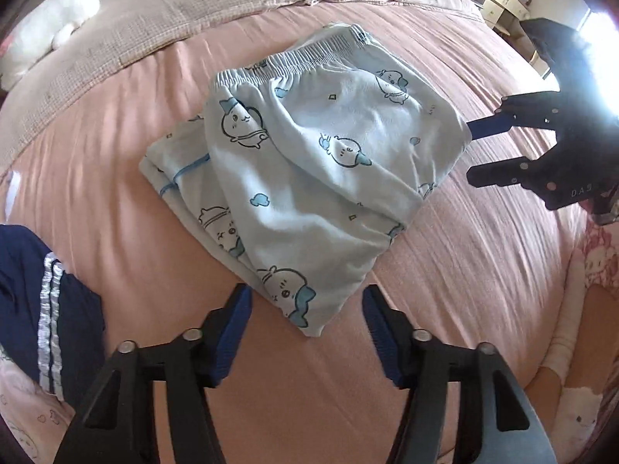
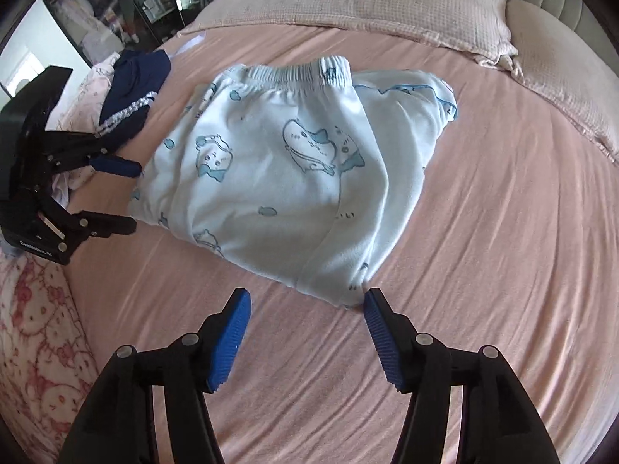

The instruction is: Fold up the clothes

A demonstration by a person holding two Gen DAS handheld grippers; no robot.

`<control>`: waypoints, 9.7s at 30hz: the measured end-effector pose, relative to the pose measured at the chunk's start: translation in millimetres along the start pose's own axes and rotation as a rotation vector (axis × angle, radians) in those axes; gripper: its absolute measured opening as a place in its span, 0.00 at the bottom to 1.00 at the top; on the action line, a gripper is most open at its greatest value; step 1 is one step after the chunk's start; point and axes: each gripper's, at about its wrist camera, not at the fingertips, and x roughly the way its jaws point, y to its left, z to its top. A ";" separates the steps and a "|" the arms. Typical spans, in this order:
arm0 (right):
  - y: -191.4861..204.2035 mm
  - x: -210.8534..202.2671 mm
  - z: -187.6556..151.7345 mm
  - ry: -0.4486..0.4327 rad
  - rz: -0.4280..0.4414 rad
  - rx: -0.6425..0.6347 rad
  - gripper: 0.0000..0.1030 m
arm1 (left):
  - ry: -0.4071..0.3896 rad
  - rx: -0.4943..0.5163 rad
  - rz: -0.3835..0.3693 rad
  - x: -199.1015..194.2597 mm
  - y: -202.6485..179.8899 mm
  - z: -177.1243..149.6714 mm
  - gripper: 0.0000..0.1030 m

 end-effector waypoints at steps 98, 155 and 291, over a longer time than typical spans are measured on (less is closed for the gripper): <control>-41.3 2.3 70.8 -0.120 -0.234 -0.241 0.75 | -0.033 0.107 0.126 29.7 14.3 55.4 0.73; -55.4 6.2 129.3 -0.141 -0.177 -0.137 0.82 | -0.201 -0.110 0.085 -14.8 55.9 80.7 0.79; -410.0 -237.0 -100.7 -0.345 -0.069 0.508 0.07 | -0.342 -0.231 -0.451 17.6 -276.8 308.5 0.09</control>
